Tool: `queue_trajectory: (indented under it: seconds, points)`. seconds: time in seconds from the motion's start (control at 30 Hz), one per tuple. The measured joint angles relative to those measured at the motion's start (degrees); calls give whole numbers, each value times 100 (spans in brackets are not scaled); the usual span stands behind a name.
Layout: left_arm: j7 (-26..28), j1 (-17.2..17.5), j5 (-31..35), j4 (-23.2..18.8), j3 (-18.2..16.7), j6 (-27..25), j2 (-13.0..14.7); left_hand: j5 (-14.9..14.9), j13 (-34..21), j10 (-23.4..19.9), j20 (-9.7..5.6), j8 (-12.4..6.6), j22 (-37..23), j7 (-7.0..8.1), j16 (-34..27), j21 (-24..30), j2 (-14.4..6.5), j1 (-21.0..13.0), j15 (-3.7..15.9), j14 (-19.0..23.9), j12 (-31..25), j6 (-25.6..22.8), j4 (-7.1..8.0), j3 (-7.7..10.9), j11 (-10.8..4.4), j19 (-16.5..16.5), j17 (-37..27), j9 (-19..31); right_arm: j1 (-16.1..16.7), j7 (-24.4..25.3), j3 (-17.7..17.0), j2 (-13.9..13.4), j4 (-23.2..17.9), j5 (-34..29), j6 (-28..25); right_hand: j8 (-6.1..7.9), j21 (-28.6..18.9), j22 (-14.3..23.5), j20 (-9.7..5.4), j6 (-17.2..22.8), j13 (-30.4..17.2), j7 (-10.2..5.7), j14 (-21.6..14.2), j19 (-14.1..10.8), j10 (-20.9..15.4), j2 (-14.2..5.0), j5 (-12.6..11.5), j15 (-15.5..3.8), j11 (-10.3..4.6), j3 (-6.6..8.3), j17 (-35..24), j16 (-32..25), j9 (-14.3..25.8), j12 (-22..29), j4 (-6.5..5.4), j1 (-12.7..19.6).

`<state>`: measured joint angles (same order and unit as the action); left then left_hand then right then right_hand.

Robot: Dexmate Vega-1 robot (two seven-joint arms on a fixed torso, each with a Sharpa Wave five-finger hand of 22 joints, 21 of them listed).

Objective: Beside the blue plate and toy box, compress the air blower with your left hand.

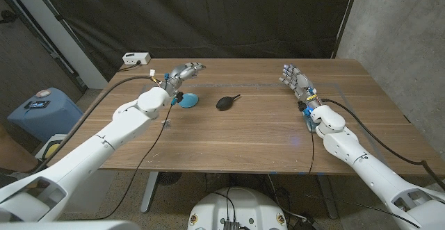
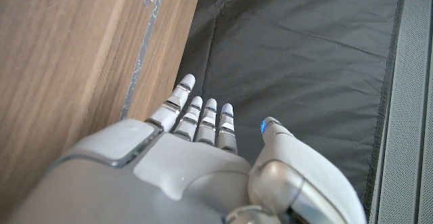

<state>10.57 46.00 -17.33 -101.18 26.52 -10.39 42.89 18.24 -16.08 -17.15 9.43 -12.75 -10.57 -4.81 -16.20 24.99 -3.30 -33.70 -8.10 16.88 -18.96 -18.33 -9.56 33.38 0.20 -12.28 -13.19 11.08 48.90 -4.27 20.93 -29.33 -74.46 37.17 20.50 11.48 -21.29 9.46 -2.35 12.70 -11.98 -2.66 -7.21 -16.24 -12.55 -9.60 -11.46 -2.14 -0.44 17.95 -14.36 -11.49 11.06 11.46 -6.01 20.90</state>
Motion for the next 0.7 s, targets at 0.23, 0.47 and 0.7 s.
queue_trajectory:
  seconds: [0.23,0.47,0.7]
  points:
    - [71,-77,300,-324,131,-405,101,59,-83,-23,0,0,-14,-52,0,-21,64,-64,2,2,-98,-52,-30,-30,146,0,16,27,30,-6,-26,-18,0,21,16,0,32,0,0,0,0,0,0,0,0,0,0,0,0,16,0,0,0,0,16,0]
    - [88,-159,556,-641,252,-924,180,105,-180,-3,31,-49,-25,-122,0,-20,151,-151,33,94,-184,-184,-23,-69,208,-32,15,80,86,-7,-58,-55,-29,43,26,0,54,0,30,0,-1,0,0,-33,0,0,0,0,0,16,-1,0,0,0,16,0]
    - [141,-230,788,-924,385,-1457,210,127,-237,7,31,-49,-25,-122,35,-20,200,-200,54,115,-225,-184,-47,-92,259,-32,15,100,153,-11,-91,-93,-80,69,37,0,73,0,11,0,-1,0,0,-52,0,0,0,0,0,16,27,0,0,0,16,0]
